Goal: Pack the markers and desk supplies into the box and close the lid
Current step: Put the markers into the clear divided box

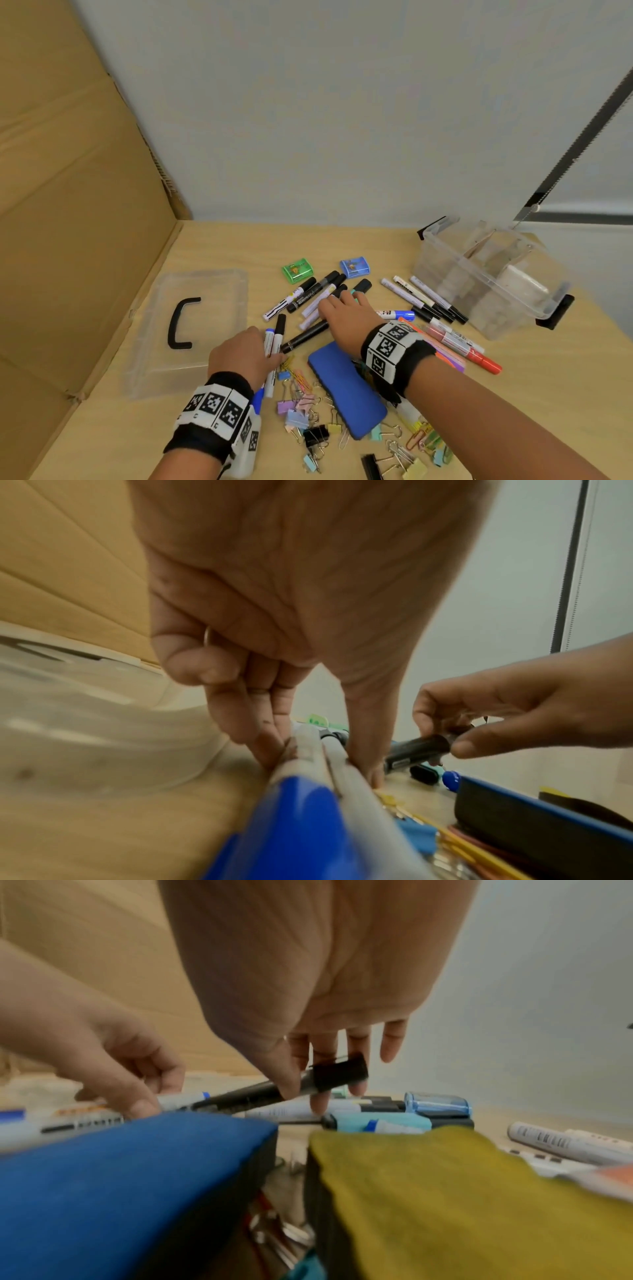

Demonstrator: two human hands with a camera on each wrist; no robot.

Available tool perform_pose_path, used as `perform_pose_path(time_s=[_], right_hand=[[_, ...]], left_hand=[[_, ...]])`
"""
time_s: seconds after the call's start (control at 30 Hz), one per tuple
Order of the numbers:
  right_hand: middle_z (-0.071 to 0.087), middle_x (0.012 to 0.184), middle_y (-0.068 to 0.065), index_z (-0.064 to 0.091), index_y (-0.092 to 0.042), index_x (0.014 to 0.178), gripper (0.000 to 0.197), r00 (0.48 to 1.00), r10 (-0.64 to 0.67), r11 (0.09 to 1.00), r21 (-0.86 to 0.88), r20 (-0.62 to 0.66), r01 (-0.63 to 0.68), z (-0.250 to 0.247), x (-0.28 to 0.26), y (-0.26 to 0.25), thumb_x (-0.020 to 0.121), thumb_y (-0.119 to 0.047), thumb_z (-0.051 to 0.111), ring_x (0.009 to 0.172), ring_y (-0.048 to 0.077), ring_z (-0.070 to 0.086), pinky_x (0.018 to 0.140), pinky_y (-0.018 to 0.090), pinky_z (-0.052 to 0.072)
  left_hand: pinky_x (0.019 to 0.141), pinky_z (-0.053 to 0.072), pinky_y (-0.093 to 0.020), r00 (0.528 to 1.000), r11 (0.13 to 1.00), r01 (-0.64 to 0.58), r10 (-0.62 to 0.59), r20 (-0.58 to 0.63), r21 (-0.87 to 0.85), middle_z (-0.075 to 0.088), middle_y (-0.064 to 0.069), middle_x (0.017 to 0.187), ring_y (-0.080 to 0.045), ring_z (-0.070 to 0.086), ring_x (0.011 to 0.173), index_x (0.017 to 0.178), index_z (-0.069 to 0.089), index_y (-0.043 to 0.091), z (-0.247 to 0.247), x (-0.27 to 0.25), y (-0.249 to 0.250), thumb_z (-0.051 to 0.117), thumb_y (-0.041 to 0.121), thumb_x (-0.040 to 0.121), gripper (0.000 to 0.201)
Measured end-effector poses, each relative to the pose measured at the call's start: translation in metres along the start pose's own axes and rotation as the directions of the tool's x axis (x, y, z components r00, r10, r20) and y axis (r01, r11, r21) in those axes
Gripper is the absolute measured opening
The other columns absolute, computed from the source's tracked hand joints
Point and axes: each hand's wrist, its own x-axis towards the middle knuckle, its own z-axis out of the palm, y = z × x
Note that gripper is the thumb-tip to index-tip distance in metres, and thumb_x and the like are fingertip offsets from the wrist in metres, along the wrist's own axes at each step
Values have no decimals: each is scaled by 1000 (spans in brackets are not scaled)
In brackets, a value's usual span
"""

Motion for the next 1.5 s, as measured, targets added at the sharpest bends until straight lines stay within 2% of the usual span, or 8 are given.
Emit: perform_pose_path(time_s=[0.2,0.43,0.6,0.9,1.13,1.27,1.37,1.5], right_hand=[[60,105,0,51,-23,107,14,992,-35,932,353,-119,76,-24,-23,19,94,-27,48,84,19,55,72,35,48],[61,96,-1,62,-19,100,13,871,221,605,762,-438,230,-40,-58,45,89,-26,64,86,11,61,79,24,54],[59,100,-3,57,-17,104,13,792,268,595,741,-549,313,-52,-81,78,94,-25,56,92,3,60,76,15,51],[58,102,0,38,-20,125,30,337,711,552,787,-617,275,-91,-73,193,97,-17,48,85,18,64,75,31,57],[61,103,18,45,-13,118,23,572,741,607,714,-351,-348,-74,-22,250,96,-10,47,76,30,54,63,34,44],[55,88,11,52,-4,116,27,625,779,468,701,-41,-538,-74,-5,264,89,-8,53,78,31,55,61,32,46],[64,90,3,68,-17,106,59,799,559,605,551,220,-575,-76,-13,264,49,-26,72,83,28,65,74,34,57],[56,128,17,50,-8,131,58,749,651,542,614,124,-573,-79,-16,257,75,-17,61,111,35,57,86,38,50]], left_hand=[[71,48,-28,1000,1000,7,-7,9,-23,62,6,87,-14,60,80,99,53,25,0,0,2,53,58,84,35],[71,45,-29,998,998,42,-40,47,-49,58,3,87,-17,59,82,93,50,23,2,0,8,49,49,90,26],[68,44,-30,995,992,83,-77,67,-95,59,2,85,-18,59,81,91,52,22,-3,-5,9,50,44,92,21],[56,36,-30,984,991,-44,21,-176,-130,51,0,75,-20,53,67,86,45,22,-33,-20,55,45,39,96,20],[66,48,-35,976,982,-111,79,-205,-151,56,-2,88,-19,57,74,97,49,23,-33,-21,79,42,39,97,17],[67,48,-33,972,982,-119,85,-221,-144,57,0,90,-17,57,75,100,49,24,-33,-21,83,42,39,97,17],[64,47,-30,969,980,-130,94,-227,-149,56,2,88,-14,56,73,101,50,25,-32,-23,84,42,42,96,19],[54,35,-24,964,972,-158,114,-241,-175,51,5,78,-10,50,65,98,50,24,-34,-24,85,42,41,97,19]])
